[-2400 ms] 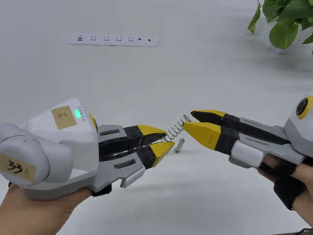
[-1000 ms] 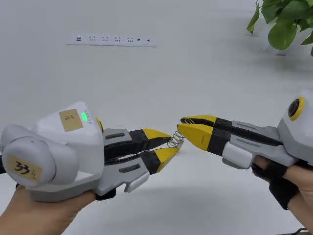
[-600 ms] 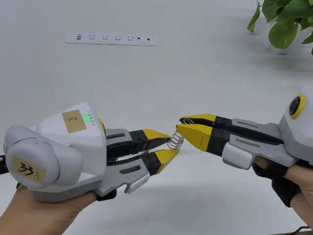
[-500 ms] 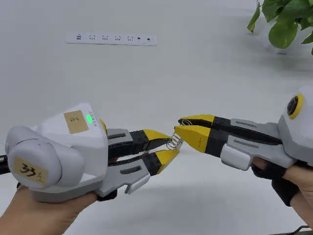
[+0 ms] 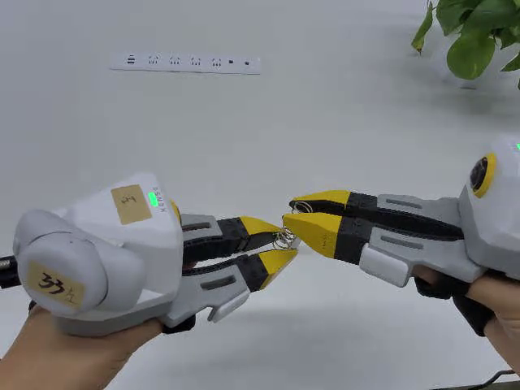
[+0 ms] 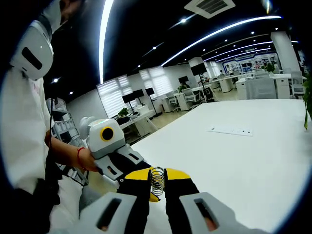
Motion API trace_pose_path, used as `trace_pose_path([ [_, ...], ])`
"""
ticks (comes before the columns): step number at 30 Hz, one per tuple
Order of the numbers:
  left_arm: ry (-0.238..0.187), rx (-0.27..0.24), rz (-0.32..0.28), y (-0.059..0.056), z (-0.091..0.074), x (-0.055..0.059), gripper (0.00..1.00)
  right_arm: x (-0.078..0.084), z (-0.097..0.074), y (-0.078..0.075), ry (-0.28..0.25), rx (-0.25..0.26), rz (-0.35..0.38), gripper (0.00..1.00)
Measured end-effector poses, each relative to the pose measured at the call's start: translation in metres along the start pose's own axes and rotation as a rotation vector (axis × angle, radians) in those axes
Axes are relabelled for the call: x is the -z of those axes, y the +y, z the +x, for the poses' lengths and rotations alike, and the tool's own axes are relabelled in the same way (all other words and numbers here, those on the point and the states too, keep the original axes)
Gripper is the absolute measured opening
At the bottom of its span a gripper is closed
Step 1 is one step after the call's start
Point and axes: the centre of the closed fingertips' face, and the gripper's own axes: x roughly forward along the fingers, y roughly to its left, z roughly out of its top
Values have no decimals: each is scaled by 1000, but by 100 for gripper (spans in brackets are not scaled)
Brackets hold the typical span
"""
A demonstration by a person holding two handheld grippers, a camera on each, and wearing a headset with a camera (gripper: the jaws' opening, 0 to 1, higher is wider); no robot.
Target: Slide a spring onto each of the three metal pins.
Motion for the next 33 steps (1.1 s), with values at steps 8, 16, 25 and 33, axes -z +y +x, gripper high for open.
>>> trace_pose_path([
  [8,4,7,16,-1,0,1,10,1,0,1,18,-1,-23,12],
  [16,-2,16,13,-1,0,0,10,0,0,2,24,-5,-27,13],
  [25,-4,31,19,-4,1,0,10,0,-4,3,98,-42,-83,22],
  [33,-5,43,31,-6,2,0,10,7,-11,9,393,-202,-359,27],
])
